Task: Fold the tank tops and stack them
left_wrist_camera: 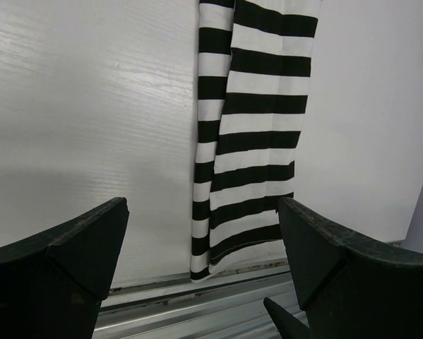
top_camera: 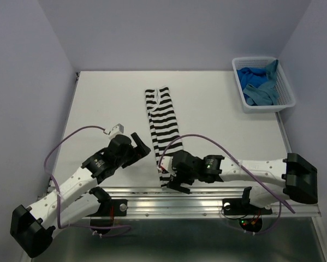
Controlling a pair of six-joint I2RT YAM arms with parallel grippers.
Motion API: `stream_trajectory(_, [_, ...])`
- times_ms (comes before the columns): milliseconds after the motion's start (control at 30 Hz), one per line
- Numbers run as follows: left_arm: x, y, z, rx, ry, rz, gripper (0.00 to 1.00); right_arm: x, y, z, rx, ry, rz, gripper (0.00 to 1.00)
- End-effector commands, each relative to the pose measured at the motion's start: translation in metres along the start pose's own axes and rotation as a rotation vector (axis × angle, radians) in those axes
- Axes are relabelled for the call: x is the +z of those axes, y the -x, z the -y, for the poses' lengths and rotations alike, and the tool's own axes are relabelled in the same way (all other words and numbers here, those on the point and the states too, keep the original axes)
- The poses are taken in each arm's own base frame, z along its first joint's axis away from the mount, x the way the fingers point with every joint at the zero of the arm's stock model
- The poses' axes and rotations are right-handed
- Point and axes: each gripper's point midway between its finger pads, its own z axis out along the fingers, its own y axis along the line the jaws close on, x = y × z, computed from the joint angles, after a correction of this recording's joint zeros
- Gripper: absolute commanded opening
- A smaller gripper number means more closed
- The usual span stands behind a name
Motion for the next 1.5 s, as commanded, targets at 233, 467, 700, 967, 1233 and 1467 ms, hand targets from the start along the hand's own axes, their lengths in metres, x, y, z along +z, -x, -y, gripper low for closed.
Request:
stream_trajectory(233, [0.000,0.005,-0.017,-0.014,0.081,0.038,0.99,0.036,0.007,0.000,-0.154,-0.073,-0.043,0.91])
stream_trajectory(467, [0.000,0.007,-0.022,-0.015,0.103,0.058,0.99,0.049,-0.009,-0.009,-0.115,-0.041,-0.066,0.74])
stream_trajectory(700, [-0.002,0.010,-0.023,-0.020,0.108,0.070,0.99,0.063,-0.015,-0.011,-0.098,-0.055,-0.083,0.43])
stream_trajectory(967, [-0.005,0.014,-0.027,-0.018,0.123,0.092,0.99,0.037,0.005,-0.053,-0.067,0.021,-0.046,0.12])
stream_trajectory(1233, [-0.008,0.019,-0.023,-0.007,0.117,0.103,0.99,0.007,0.036,-0.042,-0.037,-0.044,-0.031,0.08])
stream_trajectory(1467, [-0.007,0.025,-0.013,0.009,0.098,0.115,0.99,-0.015,0.072,-0.022,-0.035,-0.112,0.031,0.08])
